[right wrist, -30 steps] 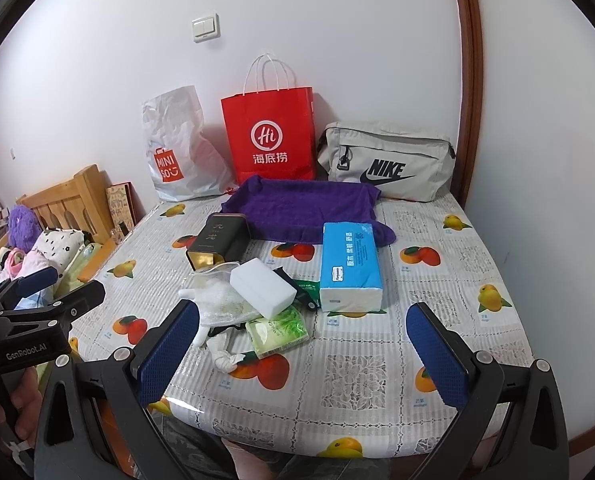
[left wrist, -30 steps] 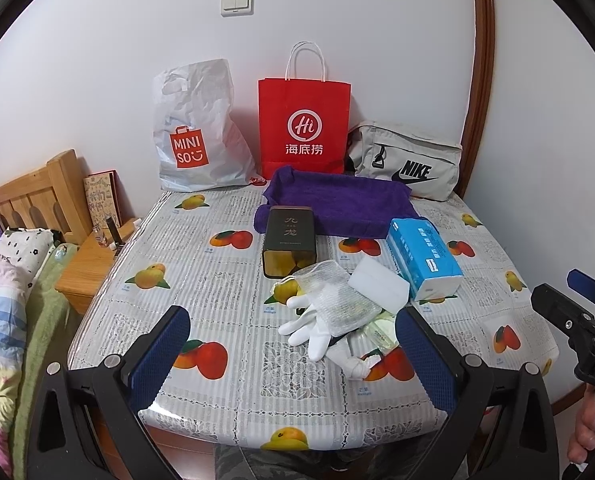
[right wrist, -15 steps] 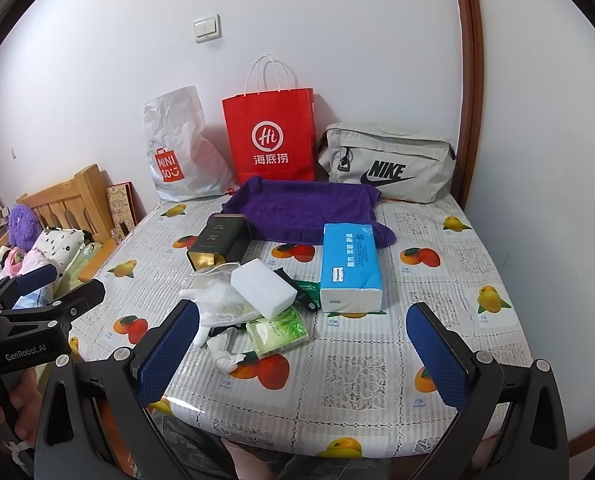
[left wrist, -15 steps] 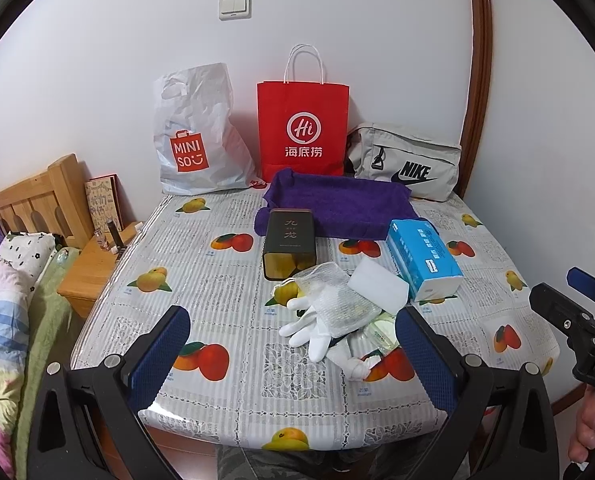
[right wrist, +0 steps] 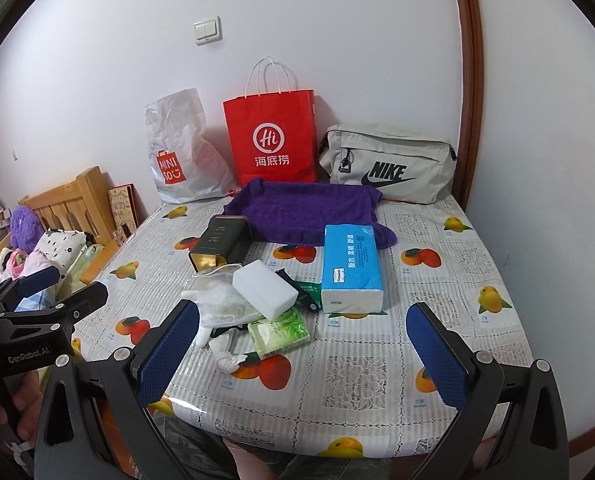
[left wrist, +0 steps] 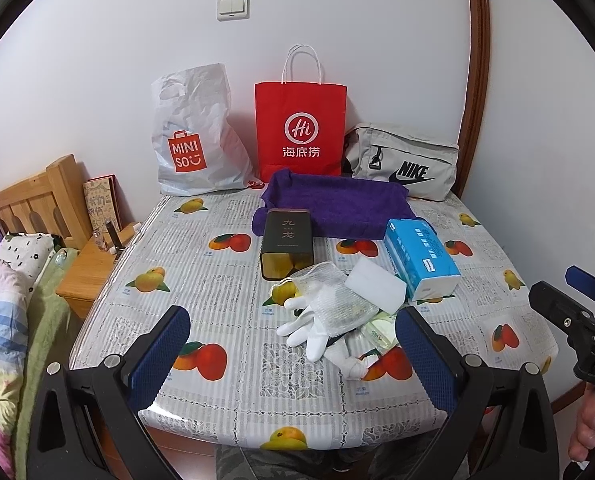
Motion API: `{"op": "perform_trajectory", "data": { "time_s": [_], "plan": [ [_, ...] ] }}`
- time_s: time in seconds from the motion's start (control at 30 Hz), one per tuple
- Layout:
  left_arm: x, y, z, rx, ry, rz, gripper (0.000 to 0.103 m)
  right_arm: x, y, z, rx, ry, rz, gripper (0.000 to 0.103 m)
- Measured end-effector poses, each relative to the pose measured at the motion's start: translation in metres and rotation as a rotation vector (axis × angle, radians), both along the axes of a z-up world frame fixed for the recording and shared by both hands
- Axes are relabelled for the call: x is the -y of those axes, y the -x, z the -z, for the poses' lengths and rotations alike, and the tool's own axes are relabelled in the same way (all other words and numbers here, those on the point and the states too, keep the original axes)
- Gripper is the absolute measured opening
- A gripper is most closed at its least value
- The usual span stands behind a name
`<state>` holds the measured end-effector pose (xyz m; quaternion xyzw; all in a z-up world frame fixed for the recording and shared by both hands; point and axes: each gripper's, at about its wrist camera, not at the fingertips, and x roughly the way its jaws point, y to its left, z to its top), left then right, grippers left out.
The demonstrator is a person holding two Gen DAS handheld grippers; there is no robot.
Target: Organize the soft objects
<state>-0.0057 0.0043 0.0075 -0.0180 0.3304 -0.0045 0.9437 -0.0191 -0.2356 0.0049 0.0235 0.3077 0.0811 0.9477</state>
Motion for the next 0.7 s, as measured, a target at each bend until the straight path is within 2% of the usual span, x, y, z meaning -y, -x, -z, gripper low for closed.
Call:
{"op": "perform_trajectory", "data": {
  "time_s": [0.5,0.7],
  "plan": [
    [-0.002,0.002,-0.004,-0.002,-0.014,-0.015,0.103,0.000,0.000,0.001,0.008,-0.002,-0.008,0.102],
    [-0.011,-0.004,0.002,-0.001,0.007,-0.053,0.103,0.001,-0.007,0.008,-0.005,-0.002,-0.038,0.102]
  ]
}}
